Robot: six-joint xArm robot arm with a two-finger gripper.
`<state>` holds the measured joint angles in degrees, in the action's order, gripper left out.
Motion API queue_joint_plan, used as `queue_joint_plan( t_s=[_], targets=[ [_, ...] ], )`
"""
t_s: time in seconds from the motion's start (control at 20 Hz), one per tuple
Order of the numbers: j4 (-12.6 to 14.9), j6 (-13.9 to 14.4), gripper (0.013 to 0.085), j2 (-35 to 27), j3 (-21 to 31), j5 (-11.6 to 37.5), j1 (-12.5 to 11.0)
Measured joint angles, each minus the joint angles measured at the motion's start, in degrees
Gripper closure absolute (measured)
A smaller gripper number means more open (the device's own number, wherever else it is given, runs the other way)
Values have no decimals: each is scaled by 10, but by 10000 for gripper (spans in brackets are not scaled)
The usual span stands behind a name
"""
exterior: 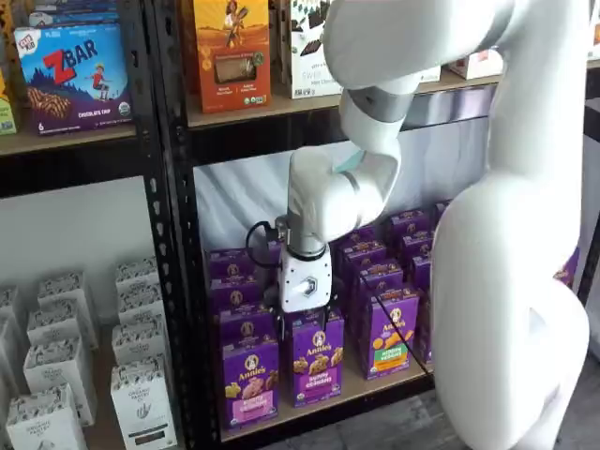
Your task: Pick up the purple box with a pink patch in the middle, on the bottom shelf, the first box from the left
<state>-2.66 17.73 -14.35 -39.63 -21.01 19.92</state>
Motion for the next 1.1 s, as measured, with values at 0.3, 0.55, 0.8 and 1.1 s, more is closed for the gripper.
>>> queue_joint_plan(
  t_s=[0.3,0.55,0.8,1.1],
  targets=[
    [-8,-19,130,-56,-48,10,-11],
    [-16,-32,130,-97,-91,5,-17],
    [-19,-37,130,-130,-124,13,-19],
    [-22,-40,130,-161,-159,9,-19]
  ],
)
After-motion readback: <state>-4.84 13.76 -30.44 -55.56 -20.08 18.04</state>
